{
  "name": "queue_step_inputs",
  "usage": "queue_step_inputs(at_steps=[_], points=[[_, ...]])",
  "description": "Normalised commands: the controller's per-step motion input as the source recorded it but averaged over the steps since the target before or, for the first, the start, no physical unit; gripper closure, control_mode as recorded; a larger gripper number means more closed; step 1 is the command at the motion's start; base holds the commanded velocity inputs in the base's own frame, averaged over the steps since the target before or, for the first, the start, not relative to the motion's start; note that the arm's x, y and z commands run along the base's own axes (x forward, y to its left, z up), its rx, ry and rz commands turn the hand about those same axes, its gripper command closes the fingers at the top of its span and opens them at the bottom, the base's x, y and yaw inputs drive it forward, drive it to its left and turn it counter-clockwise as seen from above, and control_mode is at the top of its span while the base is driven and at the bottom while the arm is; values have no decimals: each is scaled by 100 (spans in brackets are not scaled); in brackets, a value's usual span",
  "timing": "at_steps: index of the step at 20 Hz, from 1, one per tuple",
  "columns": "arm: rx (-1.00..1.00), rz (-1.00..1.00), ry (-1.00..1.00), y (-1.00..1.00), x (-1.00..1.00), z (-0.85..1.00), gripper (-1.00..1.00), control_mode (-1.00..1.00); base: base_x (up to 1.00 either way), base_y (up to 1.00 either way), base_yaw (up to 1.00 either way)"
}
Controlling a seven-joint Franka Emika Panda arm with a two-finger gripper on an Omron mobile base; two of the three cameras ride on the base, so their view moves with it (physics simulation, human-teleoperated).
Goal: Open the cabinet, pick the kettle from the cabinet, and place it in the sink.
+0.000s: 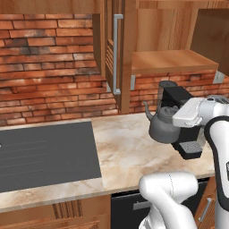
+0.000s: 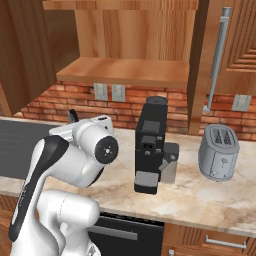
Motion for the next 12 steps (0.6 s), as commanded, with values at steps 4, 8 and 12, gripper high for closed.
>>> queue_step_inputs(at_steps=[4, 8, 12], points=[[0, 0, 0, 0, 0, 0, 100, -100, 0, 0, 0], [0, 0, 0, 0, 0, 0, 100, -100, 0, 0, 0], [0, 0, 0, 0, 0, 0, 100, -100, 0, 0, 0]])
